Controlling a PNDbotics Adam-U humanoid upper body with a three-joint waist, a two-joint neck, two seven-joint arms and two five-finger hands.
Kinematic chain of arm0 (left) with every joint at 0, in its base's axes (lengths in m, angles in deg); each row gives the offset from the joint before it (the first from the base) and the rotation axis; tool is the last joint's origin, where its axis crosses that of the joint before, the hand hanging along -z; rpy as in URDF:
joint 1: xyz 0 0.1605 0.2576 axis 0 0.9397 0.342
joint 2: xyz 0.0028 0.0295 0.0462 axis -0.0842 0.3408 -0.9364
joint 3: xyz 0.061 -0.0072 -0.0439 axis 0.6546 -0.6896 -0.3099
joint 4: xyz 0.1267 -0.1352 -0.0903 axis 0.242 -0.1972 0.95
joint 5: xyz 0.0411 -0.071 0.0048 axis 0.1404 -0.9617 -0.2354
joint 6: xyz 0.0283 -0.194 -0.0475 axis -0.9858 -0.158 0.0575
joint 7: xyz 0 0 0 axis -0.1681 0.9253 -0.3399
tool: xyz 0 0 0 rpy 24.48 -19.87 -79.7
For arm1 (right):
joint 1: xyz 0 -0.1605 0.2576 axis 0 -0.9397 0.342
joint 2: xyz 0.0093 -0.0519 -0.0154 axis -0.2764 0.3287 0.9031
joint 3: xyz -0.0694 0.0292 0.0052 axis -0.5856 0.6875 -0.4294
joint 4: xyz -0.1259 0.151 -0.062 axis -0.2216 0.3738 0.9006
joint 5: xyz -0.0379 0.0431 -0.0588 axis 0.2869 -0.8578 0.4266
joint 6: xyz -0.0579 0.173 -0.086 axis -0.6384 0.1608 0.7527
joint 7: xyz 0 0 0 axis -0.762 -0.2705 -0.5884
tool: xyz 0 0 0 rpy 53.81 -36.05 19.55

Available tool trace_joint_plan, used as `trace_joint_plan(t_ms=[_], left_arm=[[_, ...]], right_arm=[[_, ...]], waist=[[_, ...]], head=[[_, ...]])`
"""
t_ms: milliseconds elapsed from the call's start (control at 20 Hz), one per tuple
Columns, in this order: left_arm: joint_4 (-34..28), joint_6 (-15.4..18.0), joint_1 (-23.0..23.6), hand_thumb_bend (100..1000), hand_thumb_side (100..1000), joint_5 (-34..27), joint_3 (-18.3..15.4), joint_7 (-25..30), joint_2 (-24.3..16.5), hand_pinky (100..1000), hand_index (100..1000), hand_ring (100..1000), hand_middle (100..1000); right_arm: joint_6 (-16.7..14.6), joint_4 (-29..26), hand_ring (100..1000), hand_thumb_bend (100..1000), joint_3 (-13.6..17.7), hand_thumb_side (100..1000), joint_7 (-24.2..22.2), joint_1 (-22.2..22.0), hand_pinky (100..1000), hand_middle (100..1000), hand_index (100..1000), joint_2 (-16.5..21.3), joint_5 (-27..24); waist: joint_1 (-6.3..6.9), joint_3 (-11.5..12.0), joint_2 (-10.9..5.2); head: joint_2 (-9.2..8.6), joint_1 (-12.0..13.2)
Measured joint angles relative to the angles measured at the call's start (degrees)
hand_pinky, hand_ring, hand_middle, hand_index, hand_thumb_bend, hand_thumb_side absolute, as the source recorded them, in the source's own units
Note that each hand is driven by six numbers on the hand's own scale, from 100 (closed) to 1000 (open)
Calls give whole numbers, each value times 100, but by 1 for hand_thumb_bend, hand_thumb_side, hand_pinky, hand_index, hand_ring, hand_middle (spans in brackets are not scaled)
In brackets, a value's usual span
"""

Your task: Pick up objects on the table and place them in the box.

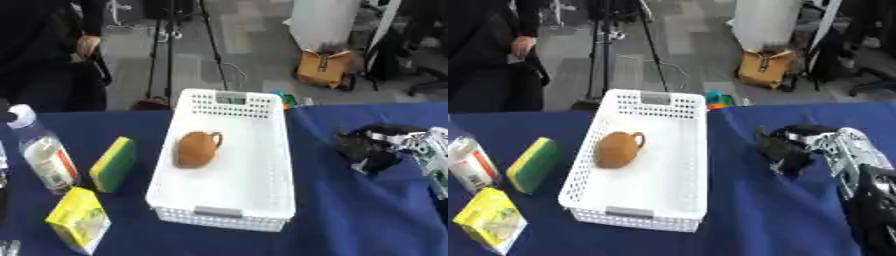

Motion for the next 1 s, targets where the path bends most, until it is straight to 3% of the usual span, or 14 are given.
trace_joint_plan(t_ms=[550, 1000], left_arm=[[0, 6, -14, 100, 810, 0, 1, 20, 1, 871, 721, 736, 538], [0, 6, -40, 100, 809, 0, 1, 22, 2, 873, 721, 736, 538]], right_arm=[[-78, -48, 981, 345, 1, 447, -168, -42, 798, 944, 1000, 23, -183], [-154, -65, 962, 324, -96, 460, 342, -96, 810, 931, 1000, 1, 172]], waist=[[63, 10, 5], [69, 15, 13]], head=[[-16, -40], [-58, -48]])
